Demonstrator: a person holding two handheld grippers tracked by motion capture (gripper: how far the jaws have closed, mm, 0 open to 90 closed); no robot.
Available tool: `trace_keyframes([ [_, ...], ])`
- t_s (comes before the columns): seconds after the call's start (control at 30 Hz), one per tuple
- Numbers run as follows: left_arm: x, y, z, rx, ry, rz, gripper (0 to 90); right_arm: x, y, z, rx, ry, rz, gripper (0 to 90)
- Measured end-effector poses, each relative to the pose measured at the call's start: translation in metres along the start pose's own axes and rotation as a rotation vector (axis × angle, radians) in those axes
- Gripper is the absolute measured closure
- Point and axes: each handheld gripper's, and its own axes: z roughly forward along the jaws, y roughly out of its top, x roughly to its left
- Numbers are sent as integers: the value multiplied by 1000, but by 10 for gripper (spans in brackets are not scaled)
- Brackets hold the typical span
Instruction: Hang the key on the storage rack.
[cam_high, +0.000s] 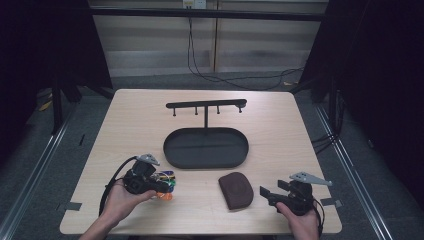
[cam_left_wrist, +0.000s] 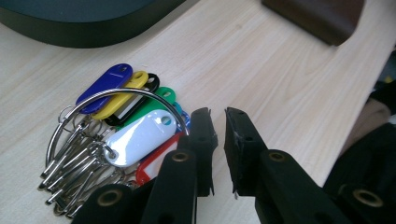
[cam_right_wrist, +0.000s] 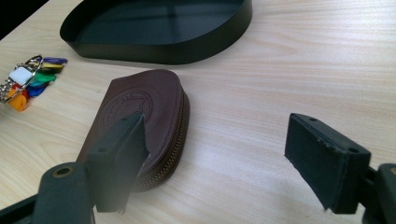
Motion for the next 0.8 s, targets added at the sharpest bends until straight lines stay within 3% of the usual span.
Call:
trace_keyframes([
  [0.33,5,3,15,97,46,-66,838,1,0,1,7,-7,-6,196],
  [0.43,6,6,20,130,58,-64,829,1,0,1,11,-8,-8,195],
  [0.5,7,7,24,158,38,-62,819,1,0,1,12,-7,-7,194],
  [0.57,8,8,27,175,59,-55,813,1,0,1,11,-8,-7,190],
  [0.63,8,9,29,178,52,-58,802,0,0,2,14,-6,-5,189],
  [0.8,3,18,33,255,80,-28,758,0,1,2,16,-5,-4,189],
])
